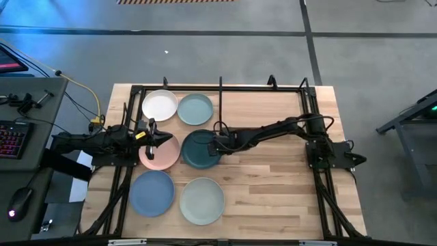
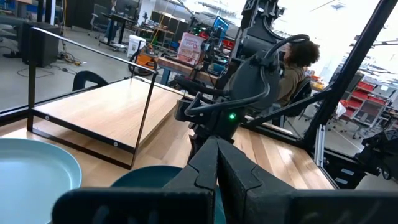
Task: Place and stack plates onto a shelf
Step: Put the green plate on the shelf
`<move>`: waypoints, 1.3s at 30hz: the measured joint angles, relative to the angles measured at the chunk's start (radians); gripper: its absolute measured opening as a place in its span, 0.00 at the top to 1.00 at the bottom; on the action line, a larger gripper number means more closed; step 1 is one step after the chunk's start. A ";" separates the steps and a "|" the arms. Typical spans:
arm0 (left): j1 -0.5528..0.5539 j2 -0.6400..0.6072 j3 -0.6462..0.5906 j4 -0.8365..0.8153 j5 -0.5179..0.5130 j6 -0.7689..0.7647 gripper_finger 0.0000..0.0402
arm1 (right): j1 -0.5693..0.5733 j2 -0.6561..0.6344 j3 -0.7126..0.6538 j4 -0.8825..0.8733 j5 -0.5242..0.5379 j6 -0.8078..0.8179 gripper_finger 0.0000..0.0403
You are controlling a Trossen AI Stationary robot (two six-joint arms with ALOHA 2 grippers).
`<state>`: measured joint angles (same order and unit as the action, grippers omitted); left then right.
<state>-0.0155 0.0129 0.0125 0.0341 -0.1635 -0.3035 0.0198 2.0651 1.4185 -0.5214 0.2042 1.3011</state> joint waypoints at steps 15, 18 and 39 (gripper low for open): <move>0.000 0.000 0.000 0.000 0.000 0.000 1.00 | -0.004 -0.060 0.000 -0.053 -0.052 -0.134 1.00; 0.000 0.000 0.000 0.000 0.000 0.000 1.00 | -0.004 -0.094 0.000 -0.092 -0.059 -0.189 1.00; 0.000 0.000 0.000 0.000 0.000 0.000 1.00 | 0.003 -0.488 -0.109 -0.539 -0.026 -0.392 1.00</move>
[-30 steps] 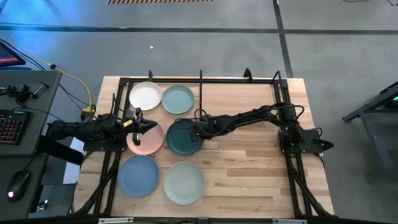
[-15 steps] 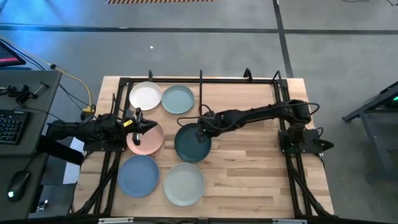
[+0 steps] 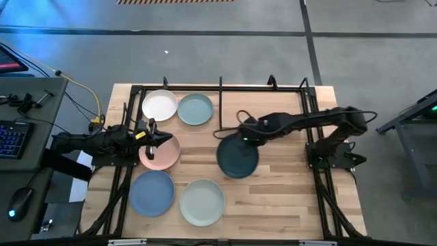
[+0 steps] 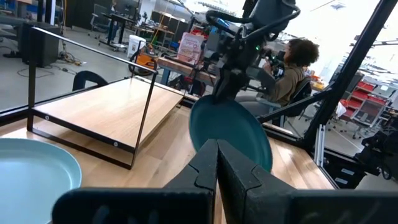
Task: Place and stack plates onto a shelf
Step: Put the green plate on the shelf
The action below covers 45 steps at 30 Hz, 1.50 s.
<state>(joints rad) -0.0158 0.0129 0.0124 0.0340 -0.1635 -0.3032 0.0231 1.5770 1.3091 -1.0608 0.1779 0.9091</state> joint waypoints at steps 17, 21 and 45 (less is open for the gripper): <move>0.000 0.000 0.000 0.000 0.000 0.000 1.00 | 0.157 -0.493 -0.650 0.269 0.446 1.111 1.00; 0.000 0.000 0.000 0.000 0.000 0.000 1.00 | 0.130 -0.442 -0.672 0.312 0.499 1.200 1.00; 0.000 0.000 0.000 0.000 0.000 0.000 1.00 | -0.209 -0.227 -0.641 0.657 0.413 0.979 1.00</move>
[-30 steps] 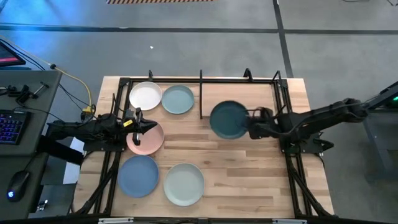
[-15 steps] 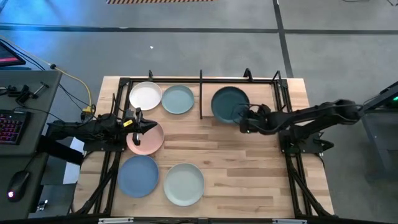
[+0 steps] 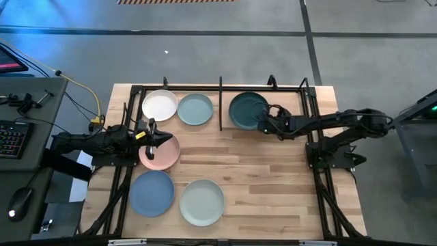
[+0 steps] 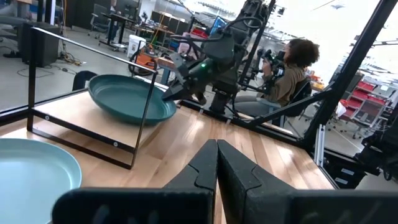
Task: Place and stack plates onto a shelf
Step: Put the green plate on the shelf
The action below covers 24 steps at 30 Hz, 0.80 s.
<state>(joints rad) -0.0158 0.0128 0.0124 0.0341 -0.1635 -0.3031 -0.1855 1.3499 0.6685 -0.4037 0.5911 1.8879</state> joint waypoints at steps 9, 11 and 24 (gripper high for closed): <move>0.000 0.000 0.000 0.000 0.000 0.000 1.00 | -0.013 0.000 0.000 0.048 -0.002 -0.056 1.00; 0.000 0.000 0.000 0.000 0.000 0.000 1.00 | -0.013 0.000 0.000 0.042 -0.009 -0.056 1.00; 0.000 0.000 0.000 0.000 0.000 0.000 1.00 | -0.013 -0.006 0.000 -0.015 -0.030 -0.060 0.77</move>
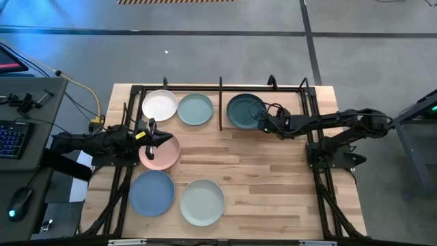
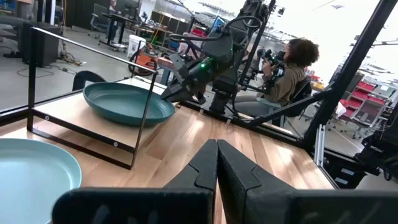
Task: Place and stack plates onto a shelf
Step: Put the green plate on the shelf
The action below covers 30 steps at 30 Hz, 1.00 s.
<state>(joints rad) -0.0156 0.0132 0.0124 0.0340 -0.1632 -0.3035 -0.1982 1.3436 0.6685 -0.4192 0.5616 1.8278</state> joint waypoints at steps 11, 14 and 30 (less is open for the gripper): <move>0.000 0.000 0.000 0.000 0.000 0.000 1.00 | -0.018 -0.224 0.001 -0.027 -0.014 -0.250 0.76; 0.000 0.000 0.000 0.000 0.000 0.000 1.00 | -0.065 -0.220 0.043 0.012 -0.113 -0.398 0.84; 0.000 0.000 0.000 0.000 0.000 0.000 1.00 | -0.300 0.344 0.604 -0.431 -0.331 -1.054 1.00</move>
<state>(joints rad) -0.0155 0.0129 0.0125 0.0338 -0.1634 -0.3035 -0.4982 1.6871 1.2721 -0.8506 0.2303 0.7734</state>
